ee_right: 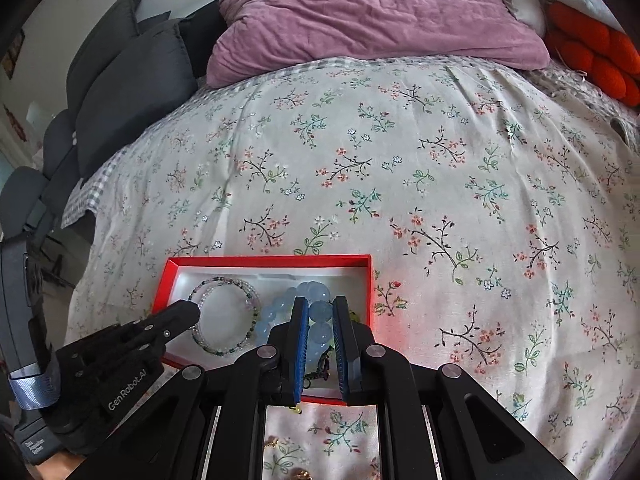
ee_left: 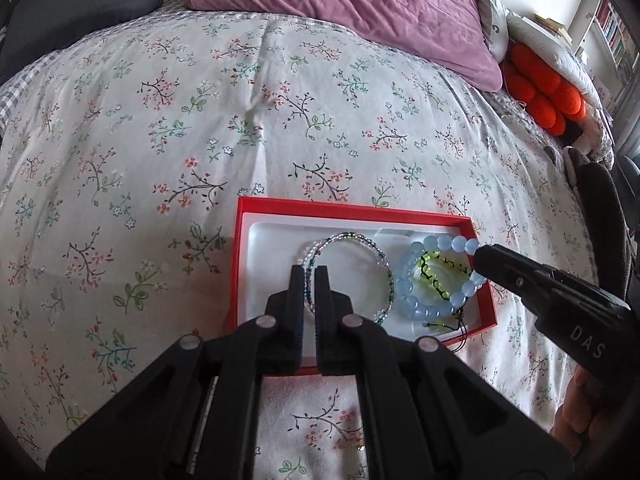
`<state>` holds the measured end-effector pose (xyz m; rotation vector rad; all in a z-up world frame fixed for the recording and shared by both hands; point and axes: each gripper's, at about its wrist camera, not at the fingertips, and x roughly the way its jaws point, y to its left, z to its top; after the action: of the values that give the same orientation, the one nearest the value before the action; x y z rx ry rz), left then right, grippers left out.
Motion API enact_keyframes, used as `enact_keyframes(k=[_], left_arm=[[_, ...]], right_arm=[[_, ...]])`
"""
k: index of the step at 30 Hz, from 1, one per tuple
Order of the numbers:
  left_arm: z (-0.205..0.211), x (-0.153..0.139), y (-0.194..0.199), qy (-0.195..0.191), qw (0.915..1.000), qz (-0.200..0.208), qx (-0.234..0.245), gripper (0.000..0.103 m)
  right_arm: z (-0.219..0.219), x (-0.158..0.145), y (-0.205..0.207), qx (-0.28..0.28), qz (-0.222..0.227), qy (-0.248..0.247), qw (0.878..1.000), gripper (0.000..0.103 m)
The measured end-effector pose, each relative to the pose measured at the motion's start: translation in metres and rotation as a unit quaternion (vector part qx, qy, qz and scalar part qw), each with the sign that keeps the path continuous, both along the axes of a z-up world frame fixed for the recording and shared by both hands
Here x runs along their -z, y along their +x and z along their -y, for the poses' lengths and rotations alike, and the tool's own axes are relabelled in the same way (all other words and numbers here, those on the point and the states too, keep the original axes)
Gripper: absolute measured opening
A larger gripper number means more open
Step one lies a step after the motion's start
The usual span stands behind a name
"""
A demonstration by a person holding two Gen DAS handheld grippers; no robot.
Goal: Organize jewelry
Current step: 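Carry both bracelets into the red box and open both tools, then move both tools toward the black hair clip and gold earrings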
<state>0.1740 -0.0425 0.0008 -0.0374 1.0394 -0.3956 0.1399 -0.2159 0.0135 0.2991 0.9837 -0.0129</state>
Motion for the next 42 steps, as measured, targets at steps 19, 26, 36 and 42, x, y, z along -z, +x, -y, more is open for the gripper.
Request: enact_keyframes(k=[19, 26, 36, 42], left_arm=[[-0.022, -0.028, -0.042, 0.033, 0.9991, 0.014, -0.02, 0.085], [-0.035, -0.021, -0.063, 0.055, 0.9981, -0.001, -0.027, 0.096], [-0.041, -0.01, -0.088, 0.059, 0.9978, -0.03, -0.005, 0.098], [-0.044, 0.002, -0.104, 0.065, 0.9972, -0.037, 0.009, 0.099]], right_arm=[[-0.006, -0.03, -0.049, -0.044, 0.01, -0.017, 0.999, 0.065], [-0.002, -0.026, -0.067, -0.041, -0.006, -0.032, 0.999, 0.076], [0.004, -0.018, -0.096, -0.042, -0.034, -0.028, 0.998, 0.08], [0.007, -0.009, -0.117, -0.047, -0.042, -0.043, 0.997, 0.082]])
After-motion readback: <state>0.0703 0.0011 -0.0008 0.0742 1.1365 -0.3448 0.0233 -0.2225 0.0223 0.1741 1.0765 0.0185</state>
